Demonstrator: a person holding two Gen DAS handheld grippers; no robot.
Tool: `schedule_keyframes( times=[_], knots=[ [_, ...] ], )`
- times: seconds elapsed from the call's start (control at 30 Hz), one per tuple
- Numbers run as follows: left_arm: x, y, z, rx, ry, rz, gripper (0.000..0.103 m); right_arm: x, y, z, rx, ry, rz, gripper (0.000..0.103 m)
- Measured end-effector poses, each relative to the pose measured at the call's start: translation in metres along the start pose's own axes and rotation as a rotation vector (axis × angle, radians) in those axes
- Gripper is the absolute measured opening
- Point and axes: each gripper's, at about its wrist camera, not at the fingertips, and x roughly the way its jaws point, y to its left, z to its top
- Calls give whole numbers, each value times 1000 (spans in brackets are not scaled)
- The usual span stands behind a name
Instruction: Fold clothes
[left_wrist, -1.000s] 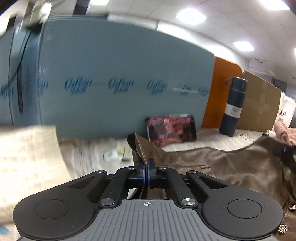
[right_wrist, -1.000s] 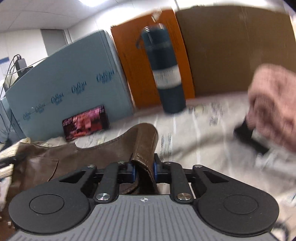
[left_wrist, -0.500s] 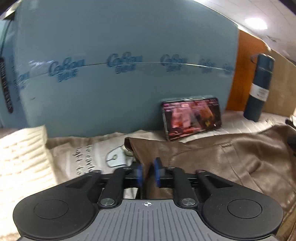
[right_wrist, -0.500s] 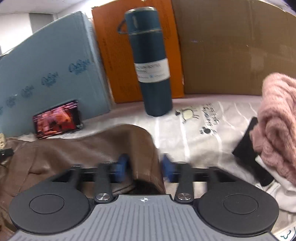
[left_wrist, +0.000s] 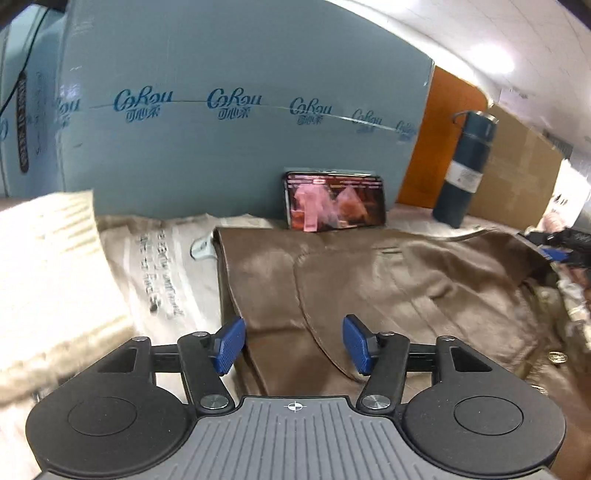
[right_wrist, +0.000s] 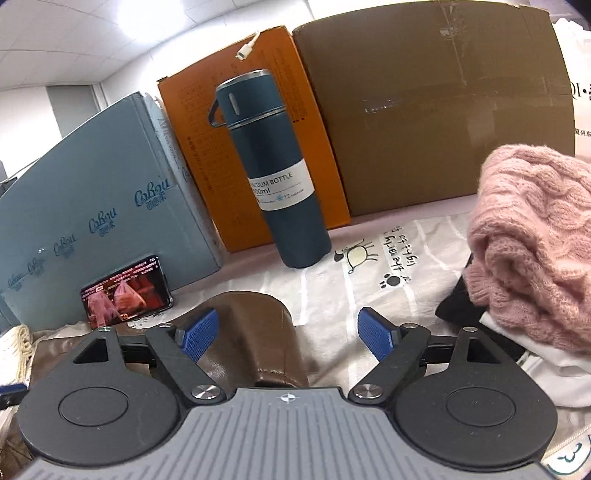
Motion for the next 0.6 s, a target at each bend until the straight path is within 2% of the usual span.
schedule_keyframes(
  times=[0.03, 0.07, 0.1, 0.17, 0.2, 0.3, 0.4, 0.47, 0.57, 0.6],
  knots=[
    [-4, 0, -2, -4, -2, -12, 55, 1, -1, -1, 7, 4, -2, 82],
    [-5, -3, -4, 16, 2, -1, 49, 2, -1, -1, 14, 9, -7, 82],
    [-5, -6, -6, 43, 8, 15, 37, 2, -1, -2, 19, 12, -8, 82],
    [-4, -12, -9, 99, 19, 49, 26, 2, -2, -3, 32, 13, -13, 82],
    [-4, -15, -10, 126, 25, 65, 24, 2, -2, -4, 37, 9, -16, 82],
    [-4, -25, -15, 209, 42, 115, 24, -1, 0, -4, 31, -17, -31, 82],
    [-7, -24, -17, 239, 43, 160, 24, 0, 4, -3, -24, -24, -116, 85],
    [-12, -22, -16, 234, 35, 171, 24, 1, 7, -3, -64, -24, -174, 85],
    [-28, -15, -14, 158, -17, 167, 27, 18, 8, -10, -118, 60, -250, 85],
    [-37, -12, -15, 115, -46, 142, 32, 23, 7, -13, -122, 88, -262, 85]
  ],
)
